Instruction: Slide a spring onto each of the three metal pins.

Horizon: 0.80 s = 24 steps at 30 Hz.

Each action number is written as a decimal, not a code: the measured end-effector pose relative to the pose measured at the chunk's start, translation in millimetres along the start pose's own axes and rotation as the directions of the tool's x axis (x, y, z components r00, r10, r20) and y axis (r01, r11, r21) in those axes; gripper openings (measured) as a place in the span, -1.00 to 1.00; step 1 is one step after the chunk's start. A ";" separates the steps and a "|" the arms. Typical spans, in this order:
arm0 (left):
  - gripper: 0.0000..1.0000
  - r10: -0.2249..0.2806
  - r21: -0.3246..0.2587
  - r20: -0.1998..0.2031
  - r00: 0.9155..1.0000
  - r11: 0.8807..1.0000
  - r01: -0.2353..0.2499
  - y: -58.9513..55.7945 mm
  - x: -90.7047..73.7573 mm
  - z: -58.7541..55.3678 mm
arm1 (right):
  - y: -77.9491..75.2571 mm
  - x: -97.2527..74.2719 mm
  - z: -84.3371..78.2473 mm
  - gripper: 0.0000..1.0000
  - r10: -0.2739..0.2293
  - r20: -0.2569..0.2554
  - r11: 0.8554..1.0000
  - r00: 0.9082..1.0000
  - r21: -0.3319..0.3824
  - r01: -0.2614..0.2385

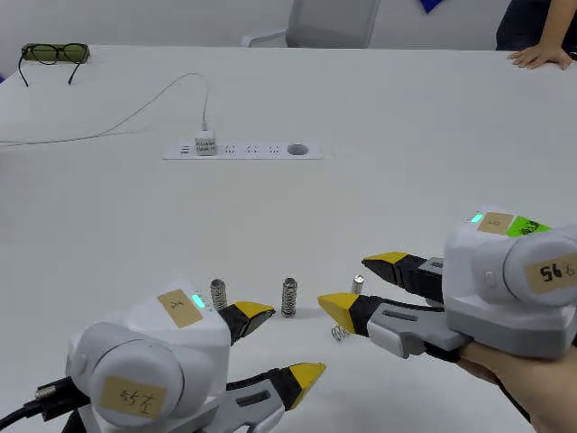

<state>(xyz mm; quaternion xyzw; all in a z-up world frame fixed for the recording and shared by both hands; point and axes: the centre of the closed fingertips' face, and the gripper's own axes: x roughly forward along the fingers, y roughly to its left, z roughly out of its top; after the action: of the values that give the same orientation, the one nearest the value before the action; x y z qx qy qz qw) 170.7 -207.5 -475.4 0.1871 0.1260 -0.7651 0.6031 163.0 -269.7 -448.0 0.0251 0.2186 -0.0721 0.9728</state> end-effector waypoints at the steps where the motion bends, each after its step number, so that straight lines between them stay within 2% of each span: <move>1: -0.14 -0.002 0.002 -0.002 1.000 1.000 0.002 0.0 1.7 -0.4 | -0.6 -1.5 -0.4 -0.15 0.000 0.001 1.000 1.000 0.002 0.000; 10: -0.21 -0.014 0.013 -0.014 1.000 1.000 0.014 -1.0 19.5 -1.3 | -5.8 -14.3 -5.4 -0.08 0.001 0.022 1.000 1.000 0.030 -0.002; 16: -0.29 -0.025 0.000 -0.028 0.999 1.000 0.025 -1.0 31.3 -5.3 | -7.4 -25.0 -5.9 -0.03 0.006 0.045 0.999 0.999 0.048 -0.008; 24: -0.33 -0.046 0.011 -0.031 0.998 0.999 0.046 -2.6 48.5 -5.2 | -10.5 -36.1 -14.8 0.01 0.004 0.041 0.999 0.999 0.050 -0.006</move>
<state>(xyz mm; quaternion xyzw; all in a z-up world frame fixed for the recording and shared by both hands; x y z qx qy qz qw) 159.1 -247.2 -501.5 0.1991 0.1351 -0.7765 0.5823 122.9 -274.2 -446.1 0.0486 0.1966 -0.0757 0.9763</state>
